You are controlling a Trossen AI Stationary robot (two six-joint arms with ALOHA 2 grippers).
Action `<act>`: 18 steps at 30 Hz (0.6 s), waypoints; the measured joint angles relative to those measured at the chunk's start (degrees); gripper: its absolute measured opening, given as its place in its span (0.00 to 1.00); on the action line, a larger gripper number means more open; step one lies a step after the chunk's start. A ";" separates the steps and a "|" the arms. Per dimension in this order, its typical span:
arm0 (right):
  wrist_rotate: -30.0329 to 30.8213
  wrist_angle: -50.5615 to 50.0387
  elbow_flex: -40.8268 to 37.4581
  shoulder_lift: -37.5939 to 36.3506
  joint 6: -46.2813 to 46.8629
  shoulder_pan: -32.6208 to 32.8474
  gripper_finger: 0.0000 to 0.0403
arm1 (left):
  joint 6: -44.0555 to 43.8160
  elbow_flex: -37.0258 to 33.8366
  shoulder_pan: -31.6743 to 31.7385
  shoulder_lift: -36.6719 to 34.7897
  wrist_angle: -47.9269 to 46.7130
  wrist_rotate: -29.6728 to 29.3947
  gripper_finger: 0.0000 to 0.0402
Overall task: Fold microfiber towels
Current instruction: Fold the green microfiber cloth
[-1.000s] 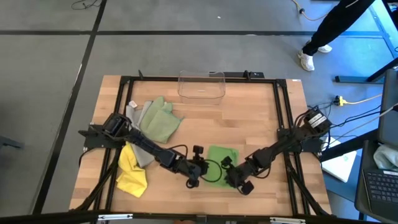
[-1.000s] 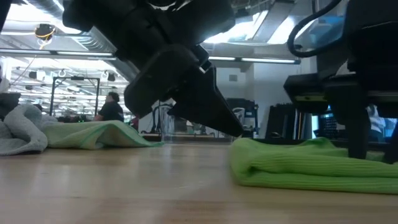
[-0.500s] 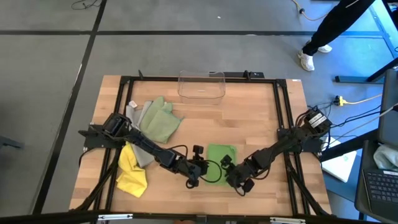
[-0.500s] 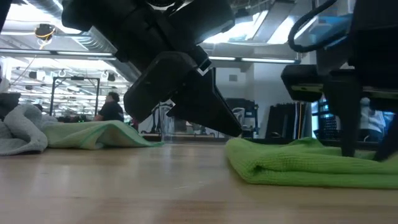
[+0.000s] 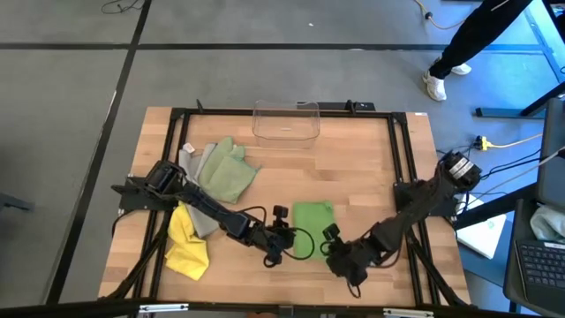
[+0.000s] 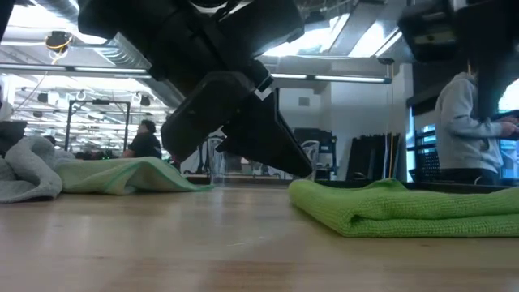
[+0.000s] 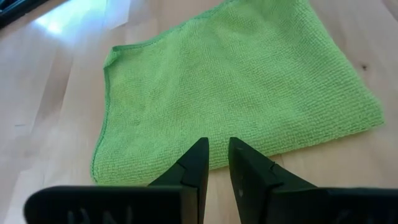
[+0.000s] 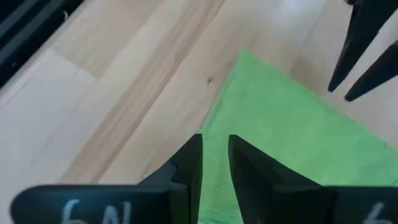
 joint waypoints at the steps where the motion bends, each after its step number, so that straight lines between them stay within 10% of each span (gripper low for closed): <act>1: 1.09 0.03 -0.11 0.42 0.63 0.80 0.21 | 0.15 0.00 -0.03 0.00 0.00 0.01 0.14; 13: 15.63 -1.62 -0.17 7.31 0.83 3.53 0.62 | 14.31 0.00 0.94 -0.02 4.12 -4.50 0.14; 18: 15.48 -1.33 -0.16 9.22 7.93 4.09 0.73 | 18.69 0.09 4.79 0.45 11.07 8.30 0.14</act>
